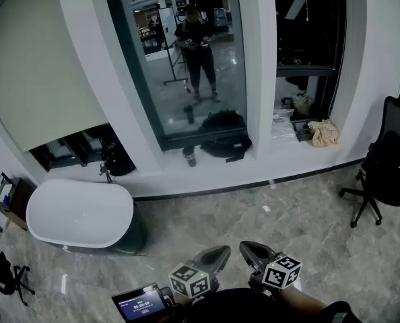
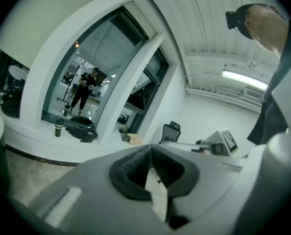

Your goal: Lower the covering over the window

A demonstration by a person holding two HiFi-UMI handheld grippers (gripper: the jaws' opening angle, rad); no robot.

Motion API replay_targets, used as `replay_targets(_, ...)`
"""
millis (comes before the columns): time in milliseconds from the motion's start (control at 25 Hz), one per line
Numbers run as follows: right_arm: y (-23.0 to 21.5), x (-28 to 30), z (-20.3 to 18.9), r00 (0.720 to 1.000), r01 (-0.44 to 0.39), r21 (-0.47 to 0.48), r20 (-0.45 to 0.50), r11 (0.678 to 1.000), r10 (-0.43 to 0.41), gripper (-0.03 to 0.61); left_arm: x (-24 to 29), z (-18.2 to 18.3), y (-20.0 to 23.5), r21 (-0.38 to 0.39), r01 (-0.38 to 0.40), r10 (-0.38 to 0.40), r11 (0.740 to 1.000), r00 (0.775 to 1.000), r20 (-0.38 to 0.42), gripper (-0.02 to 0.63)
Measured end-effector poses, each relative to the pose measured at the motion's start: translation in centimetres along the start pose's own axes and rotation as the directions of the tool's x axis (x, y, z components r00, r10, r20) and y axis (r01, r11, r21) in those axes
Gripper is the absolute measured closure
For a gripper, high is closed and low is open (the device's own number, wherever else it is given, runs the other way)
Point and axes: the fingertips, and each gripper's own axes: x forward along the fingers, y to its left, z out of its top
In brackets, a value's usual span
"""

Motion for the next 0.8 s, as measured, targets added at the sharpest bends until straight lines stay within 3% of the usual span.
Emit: replay_targets(800,-1.01,-0.22,0.01,1.0,0.002,0.025,0.002,1.0,-0.002,0.572,0.52,-0.35,0.39,-0.017,-0.018,0.018,1.0,1.0,0.001,0.614)
